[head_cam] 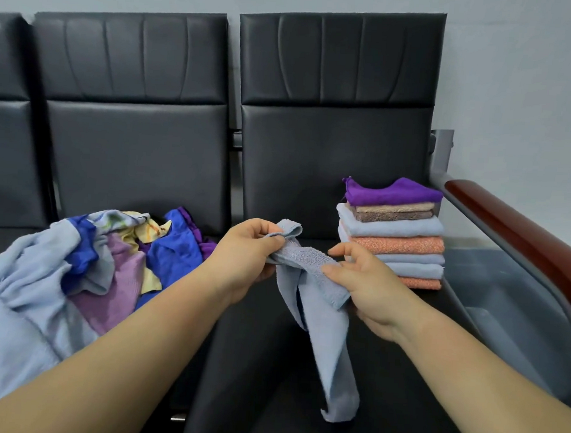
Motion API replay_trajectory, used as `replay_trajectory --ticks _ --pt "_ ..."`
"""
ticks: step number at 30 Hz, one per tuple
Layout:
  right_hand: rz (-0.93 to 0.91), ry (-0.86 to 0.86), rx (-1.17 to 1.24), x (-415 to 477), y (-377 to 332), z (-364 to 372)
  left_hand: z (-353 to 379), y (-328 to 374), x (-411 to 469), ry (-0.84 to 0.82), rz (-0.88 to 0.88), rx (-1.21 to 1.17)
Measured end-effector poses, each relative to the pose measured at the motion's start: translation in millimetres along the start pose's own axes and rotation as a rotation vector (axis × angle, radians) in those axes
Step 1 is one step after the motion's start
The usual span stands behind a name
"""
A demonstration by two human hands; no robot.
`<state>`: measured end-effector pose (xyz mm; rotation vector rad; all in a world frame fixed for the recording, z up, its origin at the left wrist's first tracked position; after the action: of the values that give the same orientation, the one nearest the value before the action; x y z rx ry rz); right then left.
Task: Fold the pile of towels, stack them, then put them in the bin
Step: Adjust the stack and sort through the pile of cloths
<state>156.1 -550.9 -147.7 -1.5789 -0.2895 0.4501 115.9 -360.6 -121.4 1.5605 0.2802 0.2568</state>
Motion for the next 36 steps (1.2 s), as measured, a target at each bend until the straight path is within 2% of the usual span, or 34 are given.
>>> replay_trajectory --ticks 5,7,10,12,15,17,25,30,33,36 --pt "-0.135 0.073 -0.151 -2.1 -8.4 -3.6 -7.3 1.8 -1.4 0.030 -0.022 0.010" --pt "-0.149 0.013 -0.118 -3.9 -12.7 -3.0 -9.6 2.0 -0.4 0.030 -0.030 0.007" --pt "-0.102 -0.182 -0.112 -9.2 -13.7 -1.3 -12.4 2.5 0.7 0.041 -0.046 -0.001" --pt "-0.094 -0.222 -0.361 -11.0 -12.8 -3.5 -14.7 2.2 2.1 0.042 -0.058 0.000" --pt "-0.181 -0.155 -0.721 -13.4 -18.6 -8.8 -16.3 1.2 3.2 0.030 -0.076 0.022" --pt "-0.220 -0.136 -0.786 -14.9 -22.0 -11.4 -15.9 -0.3 2.8 0.025 -0.091 0.031" --pt "-0.241 -0.233 -1.006 -15.8 -14.4 -9.1 -15.3 -3.6 0.4 0.023 -0.160 -0.011" --pt "-0.274 -0.202 -0.946 -13.2 -13.4 -7.8 -15.1 -5.2 0.4 0.008 -0.186 -0.032" --pt "-0.265 -0.175 -0.715 -8.8 -15.2 -9.0 -15.7 -4.3 0.3 -0.015 -0.195 -0.054" --pt "-0.179 -0.049 -0.447 -1.0 -13.0 -18.6 -15.5 -4.1 0.0 -0.060 -0.210 -0.032"
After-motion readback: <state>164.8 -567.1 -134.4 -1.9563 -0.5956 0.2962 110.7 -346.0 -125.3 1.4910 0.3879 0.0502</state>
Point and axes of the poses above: each hand's wrist, its own x-axis towards the middle knuckle, its own z-axis out of the palm, y = z × x, the point moved 4 cm from there along x, towards the middle knuckle, and after that the axes turned 1 degree about z, right-handed, at the moved point
